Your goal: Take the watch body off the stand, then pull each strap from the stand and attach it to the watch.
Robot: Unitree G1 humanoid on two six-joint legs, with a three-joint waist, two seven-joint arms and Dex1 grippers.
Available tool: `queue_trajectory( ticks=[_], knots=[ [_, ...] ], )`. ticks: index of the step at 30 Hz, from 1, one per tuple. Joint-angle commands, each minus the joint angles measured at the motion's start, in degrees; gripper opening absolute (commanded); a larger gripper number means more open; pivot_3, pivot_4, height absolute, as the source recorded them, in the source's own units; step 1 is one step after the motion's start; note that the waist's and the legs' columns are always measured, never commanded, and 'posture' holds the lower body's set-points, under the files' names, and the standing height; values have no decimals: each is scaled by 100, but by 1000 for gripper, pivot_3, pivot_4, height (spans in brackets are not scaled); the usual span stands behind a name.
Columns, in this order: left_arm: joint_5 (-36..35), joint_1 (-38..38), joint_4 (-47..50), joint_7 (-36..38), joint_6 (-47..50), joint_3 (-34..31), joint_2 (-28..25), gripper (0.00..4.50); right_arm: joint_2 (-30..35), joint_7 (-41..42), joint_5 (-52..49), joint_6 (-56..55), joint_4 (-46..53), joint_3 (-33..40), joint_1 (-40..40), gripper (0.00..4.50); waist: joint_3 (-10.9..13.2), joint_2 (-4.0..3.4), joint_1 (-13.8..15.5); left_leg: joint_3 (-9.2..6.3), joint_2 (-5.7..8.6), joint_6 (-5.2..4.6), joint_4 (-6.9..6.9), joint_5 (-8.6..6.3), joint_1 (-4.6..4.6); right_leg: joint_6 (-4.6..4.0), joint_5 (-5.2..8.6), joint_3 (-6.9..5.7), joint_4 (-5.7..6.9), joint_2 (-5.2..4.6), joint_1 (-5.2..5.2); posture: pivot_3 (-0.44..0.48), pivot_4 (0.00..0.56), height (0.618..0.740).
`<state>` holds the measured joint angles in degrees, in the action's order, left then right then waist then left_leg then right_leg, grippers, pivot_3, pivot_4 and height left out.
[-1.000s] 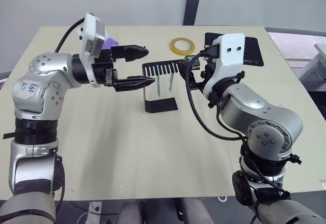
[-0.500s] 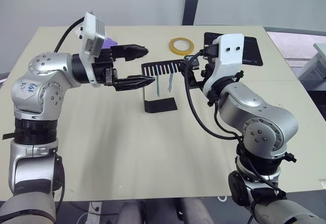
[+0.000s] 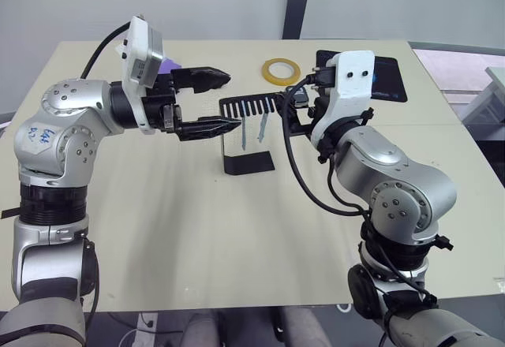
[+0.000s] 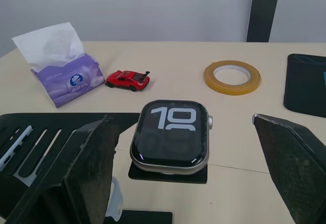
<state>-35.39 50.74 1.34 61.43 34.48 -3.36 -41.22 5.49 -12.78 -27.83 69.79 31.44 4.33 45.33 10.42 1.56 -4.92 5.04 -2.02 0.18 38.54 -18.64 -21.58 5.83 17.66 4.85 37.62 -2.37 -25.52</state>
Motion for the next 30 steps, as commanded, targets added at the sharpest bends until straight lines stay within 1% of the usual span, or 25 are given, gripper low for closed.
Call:
queue_trajectory(
  ticks=[1, 2, 3, 4, 16, 18, 20, 30],
  knots=[
    [-20, 96, 176, -27, -19, -170, -80, 4500, -62, 78, 75, -47, 183, 11, 137, 3643, 0, 0, -1, 0, 0, 0, 0, 0, 0, 0, 0, 0, 0, 0, 0, 0, 150, 738],
    [-19, 93, 172, -27, -23, -172, -81, 4500, -67, 91, 89, -35, 190, 9, 136, 3169, 0, 0, -1, 0, 0, 0, 0, 0, 0, 0, 0, 0, 0, 0, 0, 0, 150, 738],
    [-19, 92, 167, -26, -25, -173, -82, 4500, -72, 105, 105, -25, 194, 8, 136, 2584, 0, 0, -1, 0, 0, 0, -1, 0, 0, 0, 0, 0, 0, 0, 0, 0, 150, 738],
    [-17, 90, 163, -25, -30, -176, -84, 4500, -81, 122, 119, -13, 201, 9, 137, 2292, 0, 0, 0, 0, 0, 0, 0, 0, 0, 0, 0, 0, 0, 0, 0, 0, 150, 738],
    [-16, 83, 138, -36, -55, -188, -60, 4500, -151, 252, 256, 67, 256, 13, 146, 2292, 0, 0, -2, 0, 0, 0, -1, 0, 0, 0, 0, 0, -1, 0, 0, 0, 150, 738],
    [-20, 88, 137, -41, -55, -186, -50, 4500, -145, 279, 271, 50, 257, 14, 158, 1829, 0, 0, -2, 0, 0, 0, -1, 0, 0, 0, 0, 0, -1, 0, 0, 0, 150, 738],
    [-31, 88, 144, -42, -48, -190, -46, 4500, -112, 321, 303, 29, 277, -17, 169, 1633, 0, 0, -2, 0, 0, 0, -1, 0, 0, 0, 0, 0, -1, 0, 0, 0, 150, 738],
    [-121, 150, 43, 142, -79, -141, 74, 4500, -40, 548, 294, 70, 652, 25, 251, 1633, 0, -1, 0, -1, 1, 0, -4, 0, 0, 0, 0, -1, -2, -1, 0, 0, 150, 738]
  ],
)
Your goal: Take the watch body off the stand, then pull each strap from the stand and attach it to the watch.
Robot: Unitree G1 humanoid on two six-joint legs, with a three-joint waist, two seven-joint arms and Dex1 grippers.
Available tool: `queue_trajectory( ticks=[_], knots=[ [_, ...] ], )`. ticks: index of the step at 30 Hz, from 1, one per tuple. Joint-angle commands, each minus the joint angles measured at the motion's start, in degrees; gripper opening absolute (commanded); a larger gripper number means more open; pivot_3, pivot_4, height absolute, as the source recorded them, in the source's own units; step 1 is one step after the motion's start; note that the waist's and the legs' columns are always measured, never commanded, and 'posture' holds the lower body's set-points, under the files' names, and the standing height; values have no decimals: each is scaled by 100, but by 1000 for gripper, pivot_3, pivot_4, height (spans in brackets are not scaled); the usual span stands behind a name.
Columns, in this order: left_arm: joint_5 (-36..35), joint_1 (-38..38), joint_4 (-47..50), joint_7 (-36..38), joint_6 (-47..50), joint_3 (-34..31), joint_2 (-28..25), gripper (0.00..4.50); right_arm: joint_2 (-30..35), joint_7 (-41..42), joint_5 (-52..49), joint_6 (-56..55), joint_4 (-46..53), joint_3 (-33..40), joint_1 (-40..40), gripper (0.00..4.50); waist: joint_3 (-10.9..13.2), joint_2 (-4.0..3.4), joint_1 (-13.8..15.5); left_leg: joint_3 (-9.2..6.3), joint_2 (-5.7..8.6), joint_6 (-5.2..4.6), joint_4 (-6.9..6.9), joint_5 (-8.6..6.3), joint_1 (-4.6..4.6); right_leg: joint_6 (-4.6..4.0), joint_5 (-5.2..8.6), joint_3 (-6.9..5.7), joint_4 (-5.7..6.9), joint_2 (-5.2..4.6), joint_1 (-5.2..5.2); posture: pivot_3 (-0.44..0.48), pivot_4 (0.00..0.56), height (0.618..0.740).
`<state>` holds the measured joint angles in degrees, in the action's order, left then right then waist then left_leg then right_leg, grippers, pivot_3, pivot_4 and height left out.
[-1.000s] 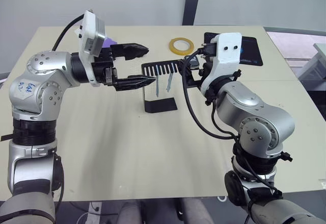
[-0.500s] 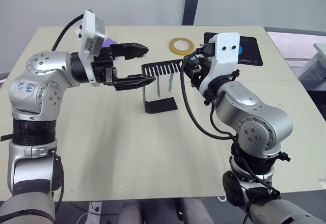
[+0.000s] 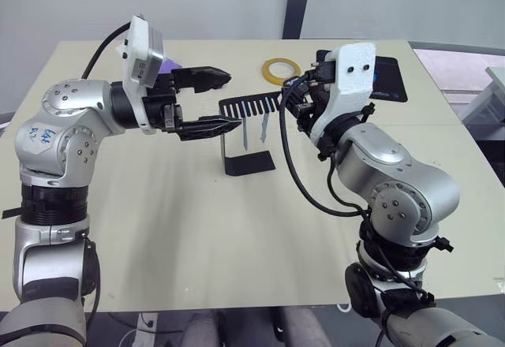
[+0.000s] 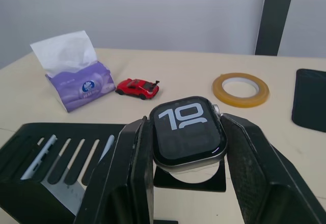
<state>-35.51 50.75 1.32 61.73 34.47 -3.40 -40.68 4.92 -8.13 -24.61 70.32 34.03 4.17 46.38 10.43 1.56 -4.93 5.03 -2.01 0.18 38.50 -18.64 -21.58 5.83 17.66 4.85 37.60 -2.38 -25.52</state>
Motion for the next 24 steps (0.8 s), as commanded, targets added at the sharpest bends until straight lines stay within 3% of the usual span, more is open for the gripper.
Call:
queue_trajectory(
  ticks=[1, 8, 13, 17, 20, 24],
  knots=[
    [-118, 160, 41, 134, -85, -126, 48, 4500, 27, 108, -35, 23, 422, 42, 145, 1633, 0, 0, 1, 0, 0, 0, 0, 0, 0, 0, 0, 0, 0, 0, 0, 0, 150, 738],
    [-191, 285, 104, 226, -41, -39, 355, 4500, 361, 338, -97, 303, 1009, 285, 16, 1633, 0, 0, 14, 0, 3, 0, 0, 0, -1, 0, 0, -1, -2, -2, 0, 0, 150, 738],
    [-438, 301, 338, 306, 183, 12, 561, 4500, 954, 690, -256, 809, 2010, 955, -614, 1633, 0, 1, 37, -7, 4, 0, -5, 0, -5, 1, 0, -6, -8, -4, 0, 0, 150, 738],
    [-636, 102, 644, 445, 402, 93, 573, 4500, 1315, 785, -739, 593, 2591, 1600, -1828, 1633, -2, 4, 41, -11, 8, -1, -17, 0, -5, 3, -1, -6, -17, -4, 5, 0, 150, 738],
    [-676, -115, 808, 596, 457, 152, 488, 4500, 1597, 552, -1307, -249, 2597, 1809, -2989, 1633, -1, 3, 29, -6, 12, -1, -27, 1, -2, 4, -2, 1, -20, -4, 5, 0, 150, 738],
    [-596, -465, 1022, 805, 350, 301, 409, 4500, 1471, 215, -1480, -1414, 2597, 1773, -4769, 1633, -1, 4, 17, 2, 9, 2, -39, 5, 12, 4, -1, 13, -50, 8, 9, 0, 150, 738]
  ],
)
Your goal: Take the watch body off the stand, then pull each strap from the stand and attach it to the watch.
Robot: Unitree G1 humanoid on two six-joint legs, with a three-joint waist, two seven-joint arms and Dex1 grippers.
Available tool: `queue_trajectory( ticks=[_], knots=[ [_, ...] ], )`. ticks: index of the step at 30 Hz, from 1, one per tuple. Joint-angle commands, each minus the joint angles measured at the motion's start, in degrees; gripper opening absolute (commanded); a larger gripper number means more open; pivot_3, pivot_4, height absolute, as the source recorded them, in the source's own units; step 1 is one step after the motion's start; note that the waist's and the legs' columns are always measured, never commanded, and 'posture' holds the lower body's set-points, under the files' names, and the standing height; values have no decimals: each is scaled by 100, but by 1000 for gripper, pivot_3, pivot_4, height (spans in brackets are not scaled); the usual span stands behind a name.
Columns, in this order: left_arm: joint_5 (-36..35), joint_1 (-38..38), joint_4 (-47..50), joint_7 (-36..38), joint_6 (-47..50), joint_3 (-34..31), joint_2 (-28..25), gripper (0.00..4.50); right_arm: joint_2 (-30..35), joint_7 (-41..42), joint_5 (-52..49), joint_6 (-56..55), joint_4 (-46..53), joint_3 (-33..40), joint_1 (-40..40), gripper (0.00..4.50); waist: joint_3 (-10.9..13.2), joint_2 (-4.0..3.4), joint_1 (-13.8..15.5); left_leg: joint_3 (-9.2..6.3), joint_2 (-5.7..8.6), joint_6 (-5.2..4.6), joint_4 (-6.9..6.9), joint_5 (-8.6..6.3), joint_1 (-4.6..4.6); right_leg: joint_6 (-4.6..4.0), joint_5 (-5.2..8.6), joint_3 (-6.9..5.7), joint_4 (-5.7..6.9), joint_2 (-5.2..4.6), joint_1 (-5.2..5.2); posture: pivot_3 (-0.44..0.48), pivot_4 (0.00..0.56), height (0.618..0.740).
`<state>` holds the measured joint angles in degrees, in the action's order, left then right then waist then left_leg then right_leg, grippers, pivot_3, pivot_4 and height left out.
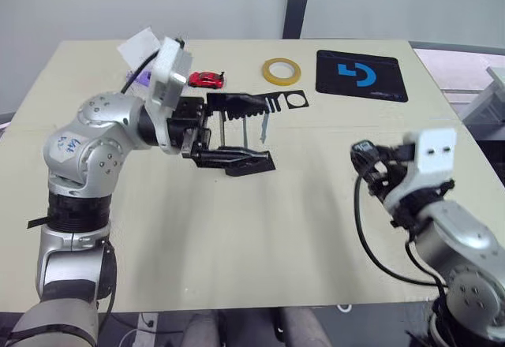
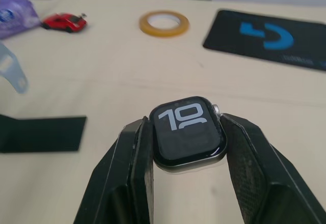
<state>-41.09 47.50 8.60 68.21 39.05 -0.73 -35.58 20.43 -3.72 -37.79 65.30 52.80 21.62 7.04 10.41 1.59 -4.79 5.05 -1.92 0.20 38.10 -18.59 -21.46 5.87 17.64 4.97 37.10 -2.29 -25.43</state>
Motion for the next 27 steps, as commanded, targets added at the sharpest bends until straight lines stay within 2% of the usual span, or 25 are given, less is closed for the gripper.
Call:
queue_trajectory(
  ticks=[1, 5, 9, 16, 27],
  knots=[
    [-41, -205, 345, 152, -109, 60, -82, 4500, -194, -241, -57, -1126, 720, -55, -1171, 1633, 0, 0, 6, 2, -1, 0, 1, 0, 0, 0, 0, 4, -1, 2, -1, 0, 150, 738],
    [51, -411, 502, 115, -264, 195, 3, 4500, -580, -113, 431, -1785, 606, -438, -2108, 1633, -1, 1, 4, 8, 1, 2, 4, 5, 4, 2, -1, 16, 3, 8, 1, 0, 150, 738],
    [187, -578, 583, 149, -456, 322, 11, 4500, -706, 110, 1051, -2629, 5, -925, -2465, 1633, -1, 1, 9, 14, 5, 0, 5, 5, 13, 5, -3, 16, 3, 14, 4, 0, 150, 738],
    [203, -713, 643, 451, -458, 467, -190, 4500, -813, 331, 1606, -3271, -647, -1347, -2486, 1633, -2, 2, 30, 12, 0, -1, 5, 5, 12, 5, -3, 29, 1, 49, 5, 0, 150, 738],
    [341, -754, 539, 408, -596, 513, -124, 4500, -554, 742, 1754, -3293, -1695, -1073, -1746, 1633, -2, 3, 50, 12, -1, -7, 8, 1, 13, 4, -3, 28, 5, 52, 5, 0, 150, 738]
  ],
)
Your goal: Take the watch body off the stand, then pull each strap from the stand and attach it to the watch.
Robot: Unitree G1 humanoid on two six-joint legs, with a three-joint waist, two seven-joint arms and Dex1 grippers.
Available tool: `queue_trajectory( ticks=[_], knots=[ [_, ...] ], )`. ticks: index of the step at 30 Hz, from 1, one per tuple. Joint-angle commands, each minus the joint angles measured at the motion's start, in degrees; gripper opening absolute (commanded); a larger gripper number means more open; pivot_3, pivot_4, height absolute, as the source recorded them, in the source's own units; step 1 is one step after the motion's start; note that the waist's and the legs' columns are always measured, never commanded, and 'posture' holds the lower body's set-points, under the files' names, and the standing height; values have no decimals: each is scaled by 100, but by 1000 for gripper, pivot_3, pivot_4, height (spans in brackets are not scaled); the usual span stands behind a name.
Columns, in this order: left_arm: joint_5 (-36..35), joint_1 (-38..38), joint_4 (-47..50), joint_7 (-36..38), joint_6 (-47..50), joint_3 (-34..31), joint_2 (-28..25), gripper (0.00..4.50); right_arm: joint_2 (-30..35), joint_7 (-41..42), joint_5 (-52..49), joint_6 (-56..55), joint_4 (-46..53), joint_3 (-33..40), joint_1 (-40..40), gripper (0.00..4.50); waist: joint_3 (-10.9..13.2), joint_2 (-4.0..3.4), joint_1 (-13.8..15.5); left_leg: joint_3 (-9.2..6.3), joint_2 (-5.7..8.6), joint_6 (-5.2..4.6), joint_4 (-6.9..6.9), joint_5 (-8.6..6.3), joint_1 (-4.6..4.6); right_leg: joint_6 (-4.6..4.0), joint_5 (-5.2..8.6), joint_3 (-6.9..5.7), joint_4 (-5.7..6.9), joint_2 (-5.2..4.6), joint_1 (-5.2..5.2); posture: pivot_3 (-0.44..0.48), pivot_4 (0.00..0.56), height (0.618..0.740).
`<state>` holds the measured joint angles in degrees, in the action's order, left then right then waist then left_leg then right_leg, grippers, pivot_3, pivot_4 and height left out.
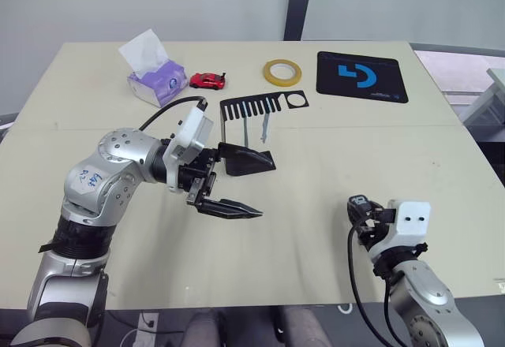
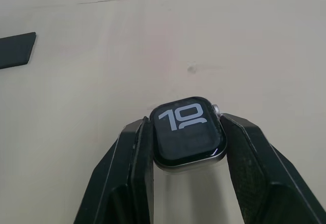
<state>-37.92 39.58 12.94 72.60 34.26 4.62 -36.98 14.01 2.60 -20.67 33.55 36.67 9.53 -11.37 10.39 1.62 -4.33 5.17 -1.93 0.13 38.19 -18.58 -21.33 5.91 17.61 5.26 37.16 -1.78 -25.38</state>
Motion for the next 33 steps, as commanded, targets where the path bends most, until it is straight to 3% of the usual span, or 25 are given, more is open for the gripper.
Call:
queue_trajectory(
  ticks=[1, 10, 26, 32, 33],
  knots=[
    [49, 38, 87, -42, -140, -22, 28, 4500, 97, 137, 54, -130, -168, 151, 148, 1633, 0, 0, 5, 0, -1, 0, 0, 0, 0, 0, 0, 0, 1, 0, 0, 0, 150, 738],
    [123, 32, 46, -126, -214, -64, 53, 4500, -128, 113, -21, -62, -629, 263, 386, 1633, 0, 0, 3, 0, -2, 1, 1, 0, 2, 0, 0, 2, 9, 2, 0, 0, 150, 738],
    [111, 85, 41, -194, -234, -37, 112, 4500, -386, -3, -26, 77, -539, 307, 286, 1633, -1, 1, 12, -1, 0, 3, 6, 2, 5, 0, 0, 1, 24, 0, 0, 0, 150, 738],
    [142, 109, -23, -190, -289, -28, 162, 4500, -279, -10, -28, 227, -178, 370, 46, 4440, -1, 1, 55, -1, 1, 4, 7, 2, 5, 0, 0, 0, 25, 0, 0, 0, 150, 738],
    [147, 109, -30, -189, -299, -27, 168, 4500, -269, -10, -44, 263, -96, 387, -1, 4481, -1, 1, 68, -1, 1, 4, 8, 2, 5, 0, 0, 0, 25, 0, 0, 0, 150, 738]
  ],
)
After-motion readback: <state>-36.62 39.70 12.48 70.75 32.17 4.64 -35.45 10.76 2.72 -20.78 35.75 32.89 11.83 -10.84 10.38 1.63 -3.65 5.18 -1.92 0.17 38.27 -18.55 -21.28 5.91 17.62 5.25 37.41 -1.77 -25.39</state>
